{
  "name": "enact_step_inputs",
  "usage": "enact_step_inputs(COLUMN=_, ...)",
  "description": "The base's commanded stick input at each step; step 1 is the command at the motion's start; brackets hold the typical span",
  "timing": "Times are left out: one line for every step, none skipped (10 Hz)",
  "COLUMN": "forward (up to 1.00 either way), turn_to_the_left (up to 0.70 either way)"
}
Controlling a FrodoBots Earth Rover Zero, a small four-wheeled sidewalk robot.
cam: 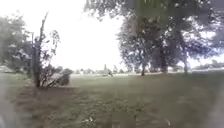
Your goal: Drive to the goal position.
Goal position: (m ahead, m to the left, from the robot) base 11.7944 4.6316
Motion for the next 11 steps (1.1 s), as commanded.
enact_step_inputs(forward=1.00, turn_to_the_left=0.00)
enact_step_inputs(forward=1.00, turn_to_the_left=0.00)
enact_step_inputs(forward=1.00, turn_to_the_left=0.00)
enact_step_inputs(forward=1.00, turn_to_the_left=0.00)
enact_step_inputs(forward=1.00, turn_to_the_left=0.00)
enact_step_inputs(forward=1.00, turn_to_the_left=0.00)
enact_step_inputs(forward=1.00, turn_to_the_left=0.00)
enact_step_inputs(forward=1.00, turn_to_the_left=0.00)
enact_step_inputs(forward=1.00, turn_to_the_left=0.00)
enact_step_inputs(forward=1.00, turn_to_the_left=0.00)
enact_step_inputs(forward=1.00, turn_to_the_left=0.00)
